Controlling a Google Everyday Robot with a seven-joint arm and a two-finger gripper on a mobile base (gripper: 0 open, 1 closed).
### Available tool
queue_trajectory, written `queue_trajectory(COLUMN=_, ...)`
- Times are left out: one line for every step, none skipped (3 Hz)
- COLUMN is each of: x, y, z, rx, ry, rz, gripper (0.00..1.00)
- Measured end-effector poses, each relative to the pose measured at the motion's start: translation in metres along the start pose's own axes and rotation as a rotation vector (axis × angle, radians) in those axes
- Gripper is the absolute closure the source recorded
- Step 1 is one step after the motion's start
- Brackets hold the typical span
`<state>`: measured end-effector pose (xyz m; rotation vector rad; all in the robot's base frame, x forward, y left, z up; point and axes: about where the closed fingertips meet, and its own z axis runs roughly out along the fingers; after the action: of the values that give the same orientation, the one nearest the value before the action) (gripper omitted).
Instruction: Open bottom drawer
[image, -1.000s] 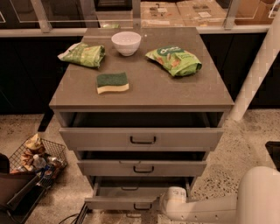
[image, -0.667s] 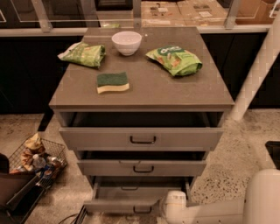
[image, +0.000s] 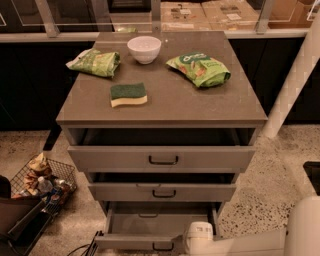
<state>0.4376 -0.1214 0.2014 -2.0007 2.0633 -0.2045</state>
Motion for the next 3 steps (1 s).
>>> queue_trajectory(x=0.0, y=0.0, z=0.0, rx=0.0, ry=0.0, rz=0.0, gripper=1.0)
queue_trajectory(x=-0.003, y=0.0, z=-0.016, rx=-0.015, ry=0.005, rz=-0.014, gripper=1.0)
queue_trajectory(x=-0.02, y=-0.004, z=-0.064, rx=-0.009, ry=0.043, rz=-0.039, gripper=1.0)
